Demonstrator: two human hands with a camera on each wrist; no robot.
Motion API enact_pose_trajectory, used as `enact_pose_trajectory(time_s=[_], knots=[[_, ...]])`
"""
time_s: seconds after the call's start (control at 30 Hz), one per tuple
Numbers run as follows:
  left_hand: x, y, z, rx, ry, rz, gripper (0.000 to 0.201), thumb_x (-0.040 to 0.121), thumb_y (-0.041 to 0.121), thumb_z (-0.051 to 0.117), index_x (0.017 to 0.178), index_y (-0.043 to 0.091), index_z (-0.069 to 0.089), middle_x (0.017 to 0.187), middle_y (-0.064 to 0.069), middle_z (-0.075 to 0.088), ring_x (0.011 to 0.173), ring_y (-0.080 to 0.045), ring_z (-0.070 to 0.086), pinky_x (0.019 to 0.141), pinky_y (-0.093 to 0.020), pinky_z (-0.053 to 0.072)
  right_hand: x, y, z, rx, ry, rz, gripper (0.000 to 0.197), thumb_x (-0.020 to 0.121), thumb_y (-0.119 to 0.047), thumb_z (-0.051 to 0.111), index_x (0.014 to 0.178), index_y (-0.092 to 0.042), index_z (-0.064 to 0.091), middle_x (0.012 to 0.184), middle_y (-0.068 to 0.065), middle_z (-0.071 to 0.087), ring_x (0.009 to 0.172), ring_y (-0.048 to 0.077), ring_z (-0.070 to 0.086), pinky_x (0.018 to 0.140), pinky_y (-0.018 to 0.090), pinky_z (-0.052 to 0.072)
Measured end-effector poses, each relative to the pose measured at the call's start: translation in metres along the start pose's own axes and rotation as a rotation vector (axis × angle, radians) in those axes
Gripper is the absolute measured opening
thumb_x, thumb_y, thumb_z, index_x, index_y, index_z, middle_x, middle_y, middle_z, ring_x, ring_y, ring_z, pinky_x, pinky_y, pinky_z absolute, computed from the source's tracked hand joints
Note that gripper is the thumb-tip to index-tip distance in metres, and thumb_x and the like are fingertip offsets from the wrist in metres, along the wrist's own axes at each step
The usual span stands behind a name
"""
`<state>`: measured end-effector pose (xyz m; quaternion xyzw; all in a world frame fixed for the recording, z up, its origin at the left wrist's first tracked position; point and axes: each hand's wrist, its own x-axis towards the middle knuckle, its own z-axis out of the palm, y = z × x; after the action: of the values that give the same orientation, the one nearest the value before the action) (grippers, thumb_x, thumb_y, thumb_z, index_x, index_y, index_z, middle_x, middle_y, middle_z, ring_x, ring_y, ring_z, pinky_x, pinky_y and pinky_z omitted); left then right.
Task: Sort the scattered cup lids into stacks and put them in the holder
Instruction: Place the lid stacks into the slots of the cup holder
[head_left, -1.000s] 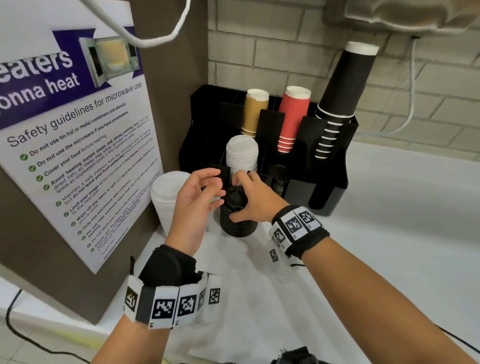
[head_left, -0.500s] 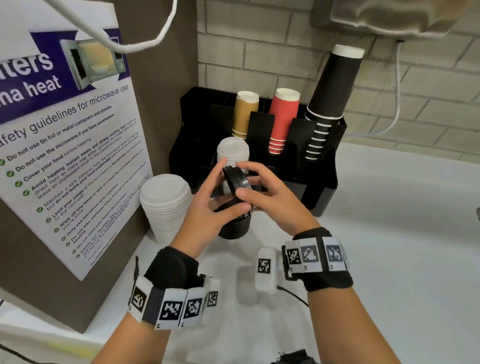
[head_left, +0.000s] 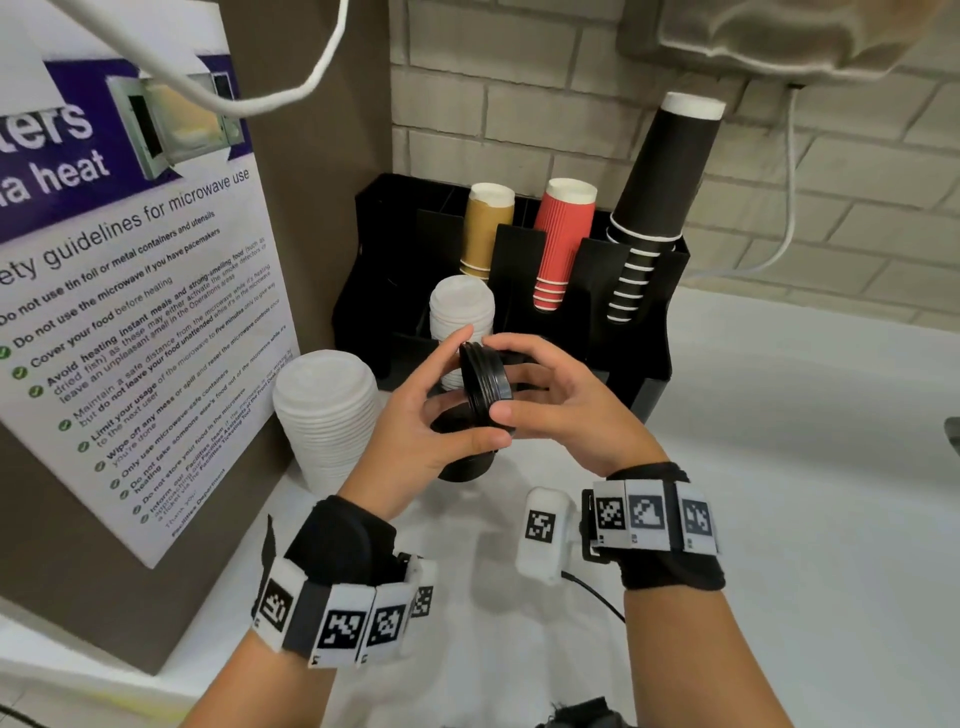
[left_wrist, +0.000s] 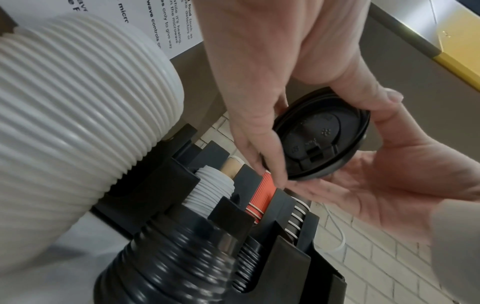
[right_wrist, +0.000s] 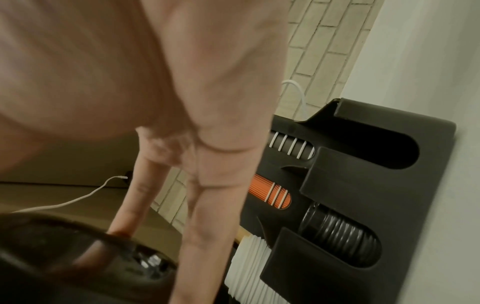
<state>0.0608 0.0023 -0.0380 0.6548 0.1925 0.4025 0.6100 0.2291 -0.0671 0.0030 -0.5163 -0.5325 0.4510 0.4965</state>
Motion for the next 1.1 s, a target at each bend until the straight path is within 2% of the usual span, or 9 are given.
enact_pose_trajectory(time_s=[0.1,0.27,0.37,0.43,0.57,0.67,0.77,0.97,1.1], knots=[[0.001,-0.002,0.001,0.007,-0.008,-0.006,0.092,0.057,0.031,0.089,0.135,0.055,0.045,0.132,0.025,0.057,0.123,-0.007,0.058,0.094,-0.022,0.05,0.002,-0.001,0.005,-0.018,0.045,-0.019,0.06,0.068,-0.021,0.082,0.122,-0.029,0.057,0.111,0.01,0.066,0.096,0.024,0.069,0.079,0.035,0.057],[0.004,0.0,-0.004,0.006,0.038,-0.036,0.091,0.063,0.03,0.084,0.14,0.05,0.039,0.145,0.013,0.046,0.127,-0.006,0.053,0.095,-0.02,0.05,0.016,0.001,0.002,-0.099,0.133,-0.106,0.054,0.073,-0.009,0.08,0.119,-0.024,0.056,0.106,0.005,0.067,0.096,0.014,0.067,0.08,0.029,0.055],[0.002,0.003,-0.01,0.027,0.179,-0.066,0.062,0.072,0.041,0.072,0.128,0.048,0.048,0.138,0.01,0.049,0.113,0.001,0.06,0.094,-0.022,0.051,0.035,-0.001,-0.026,-0.232,0.412,-0.182,0.056,0.07,-0.015,0.083,0.117,-0.029,0.056,0.109,-0.001,0.065,0.098,0.009,0.065,0.079,0.021,0.054],[0.002,0.002,-0.016,0.035,0.254,-0.069,0.036,0.086,0.032,0.067,0.119,0.042,0.056,0.128,0.009,0.055,0.101,0.003,0.064,0.093,-0.028,0.054,0.051,-0.002,-0.051,-0.373,0.505,-0.187,0.056,0.07,-0.016,0.083,0.115,-0.03,0.054,0.105,-0.008,0.062,0.093,0.005,0.064,0.07,0.01,0.051],[0.001,-0.002,-0.022,0.045,0.289,-0.079,0.025,0.094,0.017,0.063,0.111,0.036,0.062,0.115,0.011,0.058,0.095,0.004,0.064,0.082,-0.024,0.052,0.085,0.005,-0.083,-0.787,0.318,0.004,0.062,0.068,-0.017,0.083,0.122,-0.027,0.055,0.113,-0.002,0.061,0.097,0.014,0.061,0.074,0.006,0.044],[0.001,-0.004,-0.023,0.044,0.287,-0.09,0.025,0.094,0.016,0.062,0.107,0.037,0.064,0.113,0.011,0.059,0.098,-0.002,0.064,0.079,-0.021,0.053,0.105,0.014,-0.087,-1.066,0.15,0.146,0.07,0.069,-0.02,0.082,0.132,-0.026,0.052,0.134,0.007,0.052,0.12,0.024,0.052,0.097,0.028,0.043],[0.0,-0.005,-0.021,0.048,0.285,-0.103,0.025,0.094,0.015,0.062,0.106,0.037,0.064,0.112,0.01,0.059,0.101,-0.006,0.063,0.079,-0.02,0.053,0.114,0.018,-0.082,-1.177,0.093,0.212,0.071,0.069,-0.02,0.08,0.134,-0.024,0.051,0.132,0.011,0.051,0.112,0.027,0.055,0.094,0.036,0.049],[-0.002,-0.003,-0.021,0.05,0.294,-0.103,0.025,0.094,0.013,0.061,0.105,0.035,0.064,0.114,0.007,0.058,0.101,-0.007,0.062,0.08,-0.023,0.054,0.115,0.027,-0.071,-1.263,0.029,0.248,0.071,0.068,-0.02,0.08,0.132,-0.02,0.048,0.121,0.013,0.053,0.099,0.028,0.058,0.081,0.035,0.052],[-0.003,-0.003,-0.022,0.046,0.295,-0.097,0.025,0.095,0.013,0.061,0.104,0.037,0.064,0.114,0.006,0.058,0.103,-0.01,0.062,0.079,-0.022,0.055,0.112,0.03,-0.063,-1.359,0.034,0.27,0.073,0.071,-0.024,0.079,0.135,-0.017,0.046,0.117,0.013,0.056,0.098,0.03,0.06,0.082,0.041,0.054]])
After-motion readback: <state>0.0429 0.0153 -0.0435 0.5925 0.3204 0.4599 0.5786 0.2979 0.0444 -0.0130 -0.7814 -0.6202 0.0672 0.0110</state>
